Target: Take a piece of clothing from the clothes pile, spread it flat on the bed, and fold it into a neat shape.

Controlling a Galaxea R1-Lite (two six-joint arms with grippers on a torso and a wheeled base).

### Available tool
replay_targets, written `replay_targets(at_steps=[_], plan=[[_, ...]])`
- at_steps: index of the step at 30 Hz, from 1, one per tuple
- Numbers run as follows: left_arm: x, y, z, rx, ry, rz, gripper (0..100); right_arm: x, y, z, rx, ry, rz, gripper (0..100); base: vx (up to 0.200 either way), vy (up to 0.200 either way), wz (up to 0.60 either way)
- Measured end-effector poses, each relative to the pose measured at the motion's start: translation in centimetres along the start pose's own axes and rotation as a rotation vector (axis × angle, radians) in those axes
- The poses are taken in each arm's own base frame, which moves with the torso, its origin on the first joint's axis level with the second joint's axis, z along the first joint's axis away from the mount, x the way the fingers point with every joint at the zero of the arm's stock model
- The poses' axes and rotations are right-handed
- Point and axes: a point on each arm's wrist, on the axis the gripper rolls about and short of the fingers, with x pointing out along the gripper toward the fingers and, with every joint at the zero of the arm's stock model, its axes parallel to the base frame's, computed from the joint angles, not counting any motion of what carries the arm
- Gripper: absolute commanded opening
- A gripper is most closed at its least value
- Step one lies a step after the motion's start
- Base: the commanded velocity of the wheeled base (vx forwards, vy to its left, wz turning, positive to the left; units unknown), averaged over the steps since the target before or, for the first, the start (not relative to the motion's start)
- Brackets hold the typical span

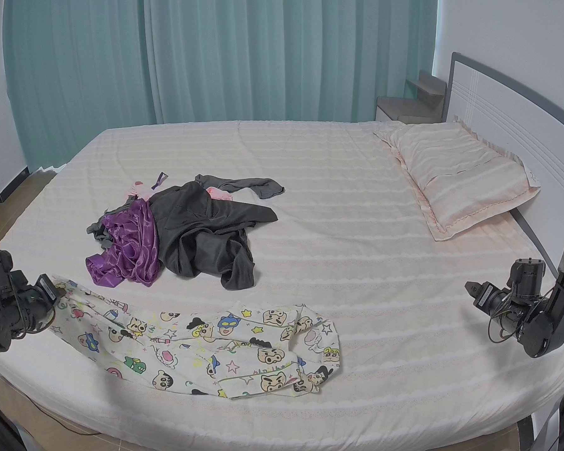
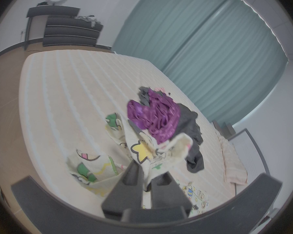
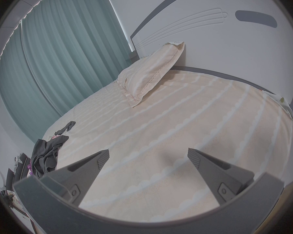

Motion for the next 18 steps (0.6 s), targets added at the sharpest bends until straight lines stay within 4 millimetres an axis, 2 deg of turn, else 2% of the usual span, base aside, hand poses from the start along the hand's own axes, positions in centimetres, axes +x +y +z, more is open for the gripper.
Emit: replay_targets(at_steps=[4,10,18], plan=[[0.1,-2.9,-1.9,0.06,0.055,-0.014,0,0.0,0.0,0.0,0.0,0.001,0.001,100,0.0,0.0,0.0],[0.3,-8.3,-5.8,0.155,0.116,-0.056,0,0.0,0.1,0.0,-0.002,0.001,0.003,100,0.0,0.0,0.0],[0.9,-15.6,-12.6,0.286,0.187,-0.135,0,0.0,0.1,-0.1,-0.003,0.002,0.004,100,0.0,0.0,0.0]])
